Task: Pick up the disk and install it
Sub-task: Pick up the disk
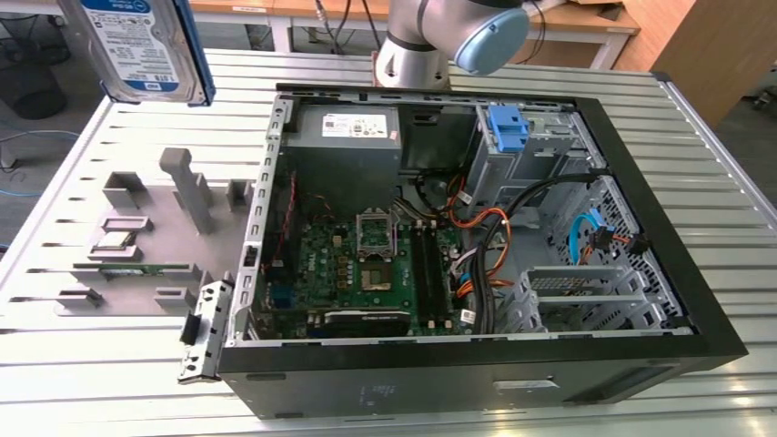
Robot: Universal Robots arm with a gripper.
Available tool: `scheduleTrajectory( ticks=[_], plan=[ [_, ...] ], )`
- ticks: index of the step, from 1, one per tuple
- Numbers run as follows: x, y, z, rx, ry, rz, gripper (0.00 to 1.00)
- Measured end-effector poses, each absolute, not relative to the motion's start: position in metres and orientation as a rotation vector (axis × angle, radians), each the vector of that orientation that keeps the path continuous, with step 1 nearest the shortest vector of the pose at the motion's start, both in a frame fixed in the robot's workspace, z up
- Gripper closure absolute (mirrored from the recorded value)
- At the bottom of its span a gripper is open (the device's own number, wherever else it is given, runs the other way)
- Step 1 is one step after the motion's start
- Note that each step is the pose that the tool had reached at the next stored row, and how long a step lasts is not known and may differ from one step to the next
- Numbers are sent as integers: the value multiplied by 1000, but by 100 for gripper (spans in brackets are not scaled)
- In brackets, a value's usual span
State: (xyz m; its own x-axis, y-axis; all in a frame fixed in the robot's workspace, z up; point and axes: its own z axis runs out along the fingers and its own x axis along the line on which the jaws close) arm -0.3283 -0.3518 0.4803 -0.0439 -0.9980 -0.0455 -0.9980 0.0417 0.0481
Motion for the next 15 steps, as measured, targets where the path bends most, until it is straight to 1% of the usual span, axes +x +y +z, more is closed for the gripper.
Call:
scheduleTrajectory(
  ticks=[15],
  plan=[
    [-319, -352, 481, 2172, -2267, -104, 65]
  ],
)
